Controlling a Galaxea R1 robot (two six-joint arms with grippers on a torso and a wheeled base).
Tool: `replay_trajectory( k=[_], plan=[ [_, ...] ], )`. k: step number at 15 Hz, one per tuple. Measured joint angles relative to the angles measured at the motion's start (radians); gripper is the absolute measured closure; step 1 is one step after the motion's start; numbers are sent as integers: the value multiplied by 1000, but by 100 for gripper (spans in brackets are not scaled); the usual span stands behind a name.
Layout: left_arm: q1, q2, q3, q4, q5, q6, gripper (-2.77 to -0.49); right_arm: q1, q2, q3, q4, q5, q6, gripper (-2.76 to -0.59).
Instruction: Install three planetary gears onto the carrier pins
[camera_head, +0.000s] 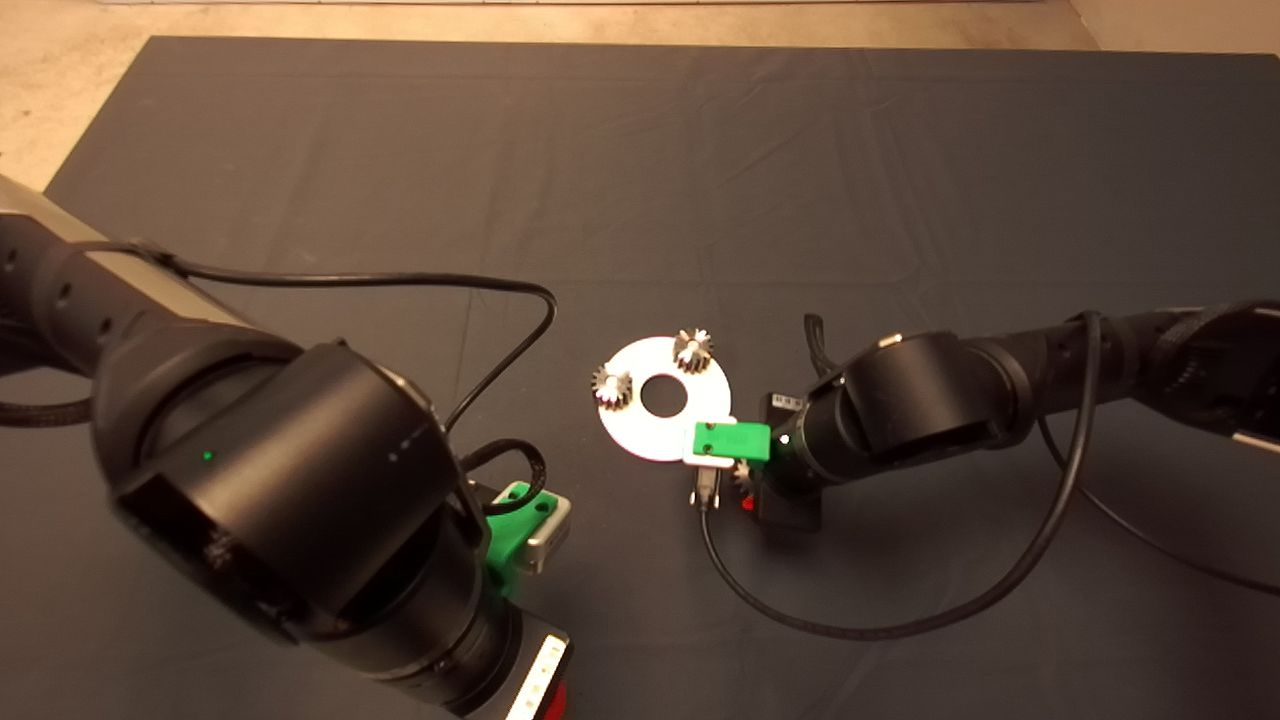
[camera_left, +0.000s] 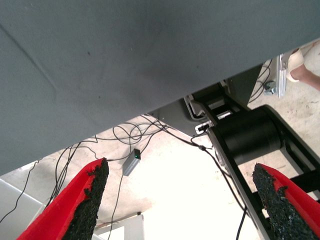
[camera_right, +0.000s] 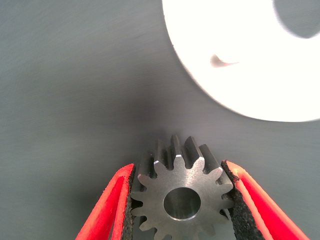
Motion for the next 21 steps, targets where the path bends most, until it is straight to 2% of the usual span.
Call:
replay_trajectory(
  k=[2, 4, 7, 9, 12, 17, 21],
  plan=[
    [0, 0, 7, 0, 0, 0, -204, 55, 0, 0, 44, 0, 26, -108],
    [1, 0, 12, 0, 0, 0, -204, 96, 1, -1, 91, 0, 46, -108],
    [11, -1, 14, 0, 0, 0, -204, 112, 6, -2, 154, 0, 57, -107],
    [11, -2, 14, 0, 0, -1, -204, 115, 11, -11, 177, 0, 60, -107],
    [11, -3, 14, 0, 0, -1, -204, 129, 46, -65, 184, -1, 64, -107],
    [12, -5, 14, 0, 0, -1, -204, 127, 115, -151, 192, 0, 64, -107],
    [28, -6, 14, 0, 0, -1, -204, 120, 148, -189, 193, 0, 64, -107]
  ],
)
